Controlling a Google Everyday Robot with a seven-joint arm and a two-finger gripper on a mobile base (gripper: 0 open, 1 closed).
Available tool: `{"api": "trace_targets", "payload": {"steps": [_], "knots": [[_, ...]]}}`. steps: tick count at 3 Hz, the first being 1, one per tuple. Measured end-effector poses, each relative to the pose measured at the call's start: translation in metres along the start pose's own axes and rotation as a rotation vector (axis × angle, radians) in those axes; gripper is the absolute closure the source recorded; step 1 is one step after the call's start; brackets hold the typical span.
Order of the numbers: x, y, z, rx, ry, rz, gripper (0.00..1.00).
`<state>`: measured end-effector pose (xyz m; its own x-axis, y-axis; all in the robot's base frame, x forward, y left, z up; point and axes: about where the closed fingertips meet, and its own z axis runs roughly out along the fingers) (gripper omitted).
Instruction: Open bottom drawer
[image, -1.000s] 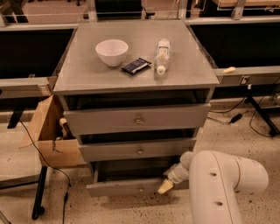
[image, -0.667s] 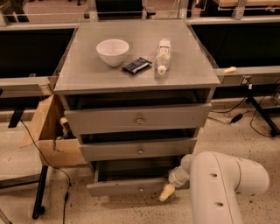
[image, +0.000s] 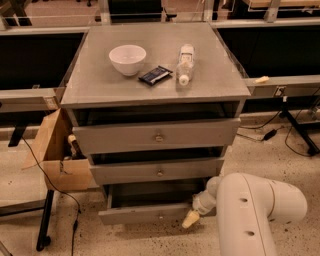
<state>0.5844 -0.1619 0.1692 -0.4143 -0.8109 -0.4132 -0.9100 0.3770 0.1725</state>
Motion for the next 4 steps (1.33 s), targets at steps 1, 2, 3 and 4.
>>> {"api": "trace_targets", "payload": {"steps": [1,2,3,4], "knots": [[0.0017,0.0023,0.0008,-0.01,0.006,-0.002,0.38],[-0.0018,-0.0003,-0.0021,-0.01,0.006,-0.002,0.62],[-0.0021,-0.0009,-0.0022,-0.01,0.006,-0.002,0.85],[0.0055,0.0082,-0.0012,-0.022,0.01,0.0,0.89]]}}
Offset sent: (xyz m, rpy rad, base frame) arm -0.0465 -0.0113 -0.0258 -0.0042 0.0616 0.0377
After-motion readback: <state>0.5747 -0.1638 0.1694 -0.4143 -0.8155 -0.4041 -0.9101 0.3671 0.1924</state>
